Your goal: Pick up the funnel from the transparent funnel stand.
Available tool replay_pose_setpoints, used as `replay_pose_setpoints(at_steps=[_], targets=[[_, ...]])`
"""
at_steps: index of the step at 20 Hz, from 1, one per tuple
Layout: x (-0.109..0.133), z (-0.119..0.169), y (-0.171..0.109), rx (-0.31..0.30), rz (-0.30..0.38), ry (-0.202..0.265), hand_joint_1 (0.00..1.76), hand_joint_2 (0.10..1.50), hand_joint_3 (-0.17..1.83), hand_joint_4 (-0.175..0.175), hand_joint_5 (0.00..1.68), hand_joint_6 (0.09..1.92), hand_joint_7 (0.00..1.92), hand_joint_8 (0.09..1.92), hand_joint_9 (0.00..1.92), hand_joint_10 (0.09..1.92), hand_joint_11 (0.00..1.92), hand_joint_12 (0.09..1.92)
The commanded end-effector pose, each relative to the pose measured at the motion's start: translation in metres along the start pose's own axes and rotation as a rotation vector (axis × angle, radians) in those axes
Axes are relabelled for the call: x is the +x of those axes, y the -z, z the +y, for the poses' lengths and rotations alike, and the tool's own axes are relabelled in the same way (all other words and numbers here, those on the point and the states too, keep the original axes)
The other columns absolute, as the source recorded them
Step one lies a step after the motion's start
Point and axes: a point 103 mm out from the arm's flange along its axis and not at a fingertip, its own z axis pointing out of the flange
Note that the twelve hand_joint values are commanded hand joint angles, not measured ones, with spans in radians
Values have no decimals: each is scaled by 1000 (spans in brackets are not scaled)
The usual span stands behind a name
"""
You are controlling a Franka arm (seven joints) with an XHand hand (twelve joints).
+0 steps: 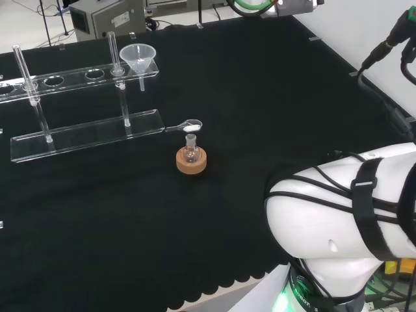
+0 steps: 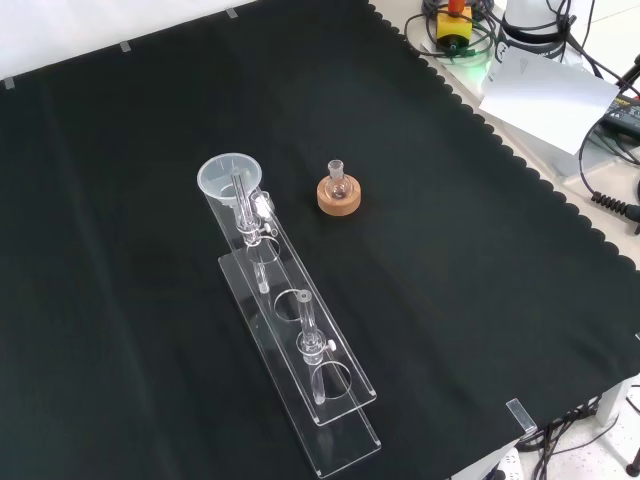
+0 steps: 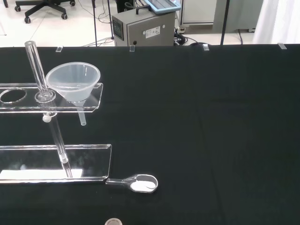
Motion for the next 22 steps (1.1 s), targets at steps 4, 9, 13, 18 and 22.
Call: replay_pose_setpoints(at_steps=[4,9,13,18,22], targets=[[4,2,0,-8,-13,-2,2,1222,399,-4,237,118,23,531,188,644,23,1362],[4,5,-2,-7,-11,-10,0,1236,374,-4,250,93,24,530,189,643,18,1369],[7,16,-12,13,-16,-27,0,1239,369,-4,257,90,27,531,190,643,17,1368],[8,33,-26,36,-12,-42,0,1241,364,-4,262,87,27,531,192,643,16,1368],[6,51,-42,67,-11,-39,0,1242,360,-5,264,87,28,531,195,644,16,1368]])
